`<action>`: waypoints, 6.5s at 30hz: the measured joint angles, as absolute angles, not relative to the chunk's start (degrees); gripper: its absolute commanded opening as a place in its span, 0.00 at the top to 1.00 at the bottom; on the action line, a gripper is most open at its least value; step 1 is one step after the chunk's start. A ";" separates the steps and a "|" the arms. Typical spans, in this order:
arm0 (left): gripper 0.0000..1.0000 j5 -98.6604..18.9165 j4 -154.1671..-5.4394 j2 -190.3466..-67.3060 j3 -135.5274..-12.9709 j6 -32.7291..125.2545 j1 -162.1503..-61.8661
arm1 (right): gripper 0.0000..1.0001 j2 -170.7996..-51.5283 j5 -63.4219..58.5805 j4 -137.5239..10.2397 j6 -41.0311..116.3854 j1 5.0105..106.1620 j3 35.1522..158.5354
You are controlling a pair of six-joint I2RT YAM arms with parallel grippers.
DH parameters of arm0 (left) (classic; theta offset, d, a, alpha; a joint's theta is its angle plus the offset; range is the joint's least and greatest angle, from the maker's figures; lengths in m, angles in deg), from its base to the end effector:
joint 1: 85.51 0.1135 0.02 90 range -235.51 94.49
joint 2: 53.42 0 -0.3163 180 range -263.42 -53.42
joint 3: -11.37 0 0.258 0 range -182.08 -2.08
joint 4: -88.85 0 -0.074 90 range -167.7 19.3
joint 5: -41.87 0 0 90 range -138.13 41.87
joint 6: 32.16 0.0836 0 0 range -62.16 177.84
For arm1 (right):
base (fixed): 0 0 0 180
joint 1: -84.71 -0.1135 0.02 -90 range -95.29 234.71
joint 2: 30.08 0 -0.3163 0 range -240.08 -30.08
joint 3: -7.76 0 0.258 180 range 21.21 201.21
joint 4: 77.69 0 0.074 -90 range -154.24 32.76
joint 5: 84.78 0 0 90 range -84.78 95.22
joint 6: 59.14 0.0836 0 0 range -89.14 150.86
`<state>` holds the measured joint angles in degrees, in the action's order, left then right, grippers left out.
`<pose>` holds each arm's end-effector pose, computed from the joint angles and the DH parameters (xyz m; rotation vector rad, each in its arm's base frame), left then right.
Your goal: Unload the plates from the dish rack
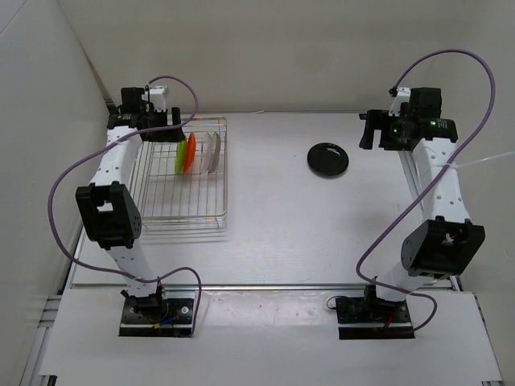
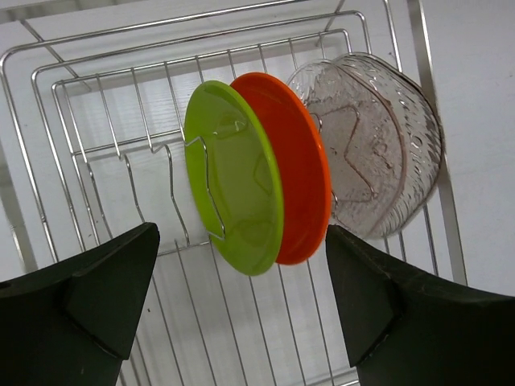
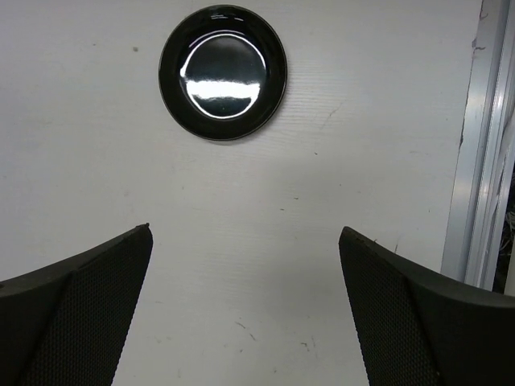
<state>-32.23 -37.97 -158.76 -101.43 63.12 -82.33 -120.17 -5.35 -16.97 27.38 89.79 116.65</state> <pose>0.4678 0.0031 0.3415 0.1759 2.3378 -0.2557 0.3808 -0.0185 0.4086 -0.0625 2.2901 0.1350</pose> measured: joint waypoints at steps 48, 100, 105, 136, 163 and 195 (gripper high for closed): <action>0.89 -35.10 -40.47 -166.39 -101.96 58.12 -86.53 | 0.04 -118.99 -6.92 -16.14 27.94 89.84 115.05; 0.89 -85.87 -71.92 -138.63 -64.62 138.35 -154.00 | 0.00 -121.11 -35.62 -0.97 21.82 83.43 134.05; 0.89 -86.52 -77.71 -138.61 -67.79 141.37 -159.07 | 0.03 -121.11 -36.28 -0.69 20.16 77.07 132.84; 0.00 -87.55 -68.40 -142.26 -76.95 135.47 -156.40 | 0.99 -120.39 -18.55 -7.14 28.53 76.31 128.10; 0.00 -57.87 -27.68 -158.58 -118.63 72.69 -99.31 | 0.95 -152.73 -1.09 -19.84 35.20 87.87 131.07; 0.04 -31.90 -31.13 -158.67 -106.83 62.36 -88.30 | 0.45 -150.00 -4.19 -16.25 33.28 86.95 132.98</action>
<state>-31.90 -31.13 -158.67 -106.83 62.36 -88.30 -150.00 -4.19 -16.25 33.28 86.95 132.98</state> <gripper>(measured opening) 0.985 0.546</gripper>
